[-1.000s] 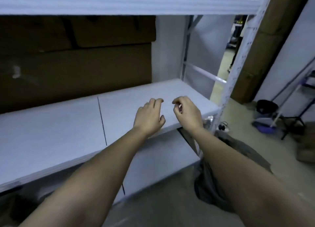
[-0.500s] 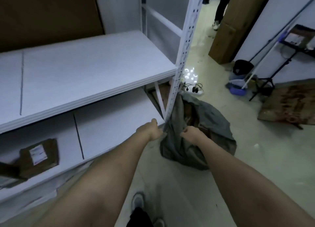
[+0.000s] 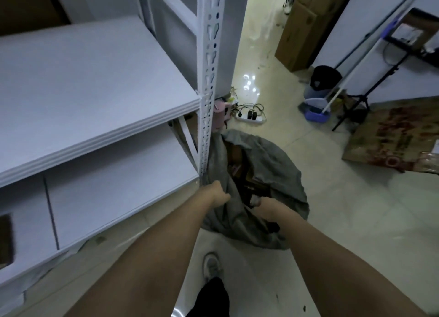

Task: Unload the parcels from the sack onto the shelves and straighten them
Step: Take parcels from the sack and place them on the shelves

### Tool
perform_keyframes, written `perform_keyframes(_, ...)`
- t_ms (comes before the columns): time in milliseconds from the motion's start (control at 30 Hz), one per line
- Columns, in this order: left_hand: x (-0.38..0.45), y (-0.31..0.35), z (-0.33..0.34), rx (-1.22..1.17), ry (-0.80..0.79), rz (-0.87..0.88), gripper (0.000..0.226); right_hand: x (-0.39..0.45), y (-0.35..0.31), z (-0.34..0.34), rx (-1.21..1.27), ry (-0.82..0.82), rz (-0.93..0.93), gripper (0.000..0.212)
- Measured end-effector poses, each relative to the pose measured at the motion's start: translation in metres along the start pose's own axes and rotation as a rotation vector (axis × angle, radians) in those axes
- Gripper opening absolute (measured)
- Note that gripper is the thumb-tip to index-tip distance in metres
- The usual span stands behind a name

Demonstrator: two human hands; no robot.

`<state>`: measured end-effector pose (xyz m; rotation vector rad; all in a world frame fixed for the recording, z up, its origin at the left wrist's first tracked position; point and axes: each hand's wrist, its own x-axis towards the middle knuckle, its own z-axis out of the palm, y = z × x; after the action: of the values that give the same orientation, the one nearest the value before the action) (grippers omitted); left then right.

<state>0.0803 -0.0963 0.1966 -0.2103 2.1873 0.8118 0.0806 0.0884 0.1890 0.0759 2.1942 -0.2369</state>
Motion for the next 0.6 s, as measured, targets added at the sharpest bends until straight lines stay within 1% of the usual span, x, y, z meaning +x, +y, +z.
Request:
perform_keyframes(100, 0.028, 0.023, -0.001, -0.023, -0.028, -0.037, 0.064, 0.023, 0.015, -0.023, 0.031, 0.007, 0.029, 0.054)
perform_keyframes(267, 0.059, 0.049, -0.005, -0.059, 0.016, -0.053, 0.065, 0.057, 0.029, -0.055, 0.033, 0.025, -0.015, 0.036)
perform_keyframes(400, 0.082, 0.064, -0.006, -0.157, 0.041, -0.029, 0.053, 0.087, 0.035, -0.079, -0.011, 0.035, -0.081, 0.037)
perform_keyframes(533, 0.107, 0.075, 0.001, -0.188, 0.101, -0.091, 0.058, 0.128, 0.043, -0.097, -0.080, -0.002, -0.168, 0.038)
perform_keyframes(600, 0.131, 0.082, 0.007, -0.217, 0.135, -0.125, 0.057, 0.159, 0.050, -0.105, -0.116, 0.024, -0.206, 0.039)
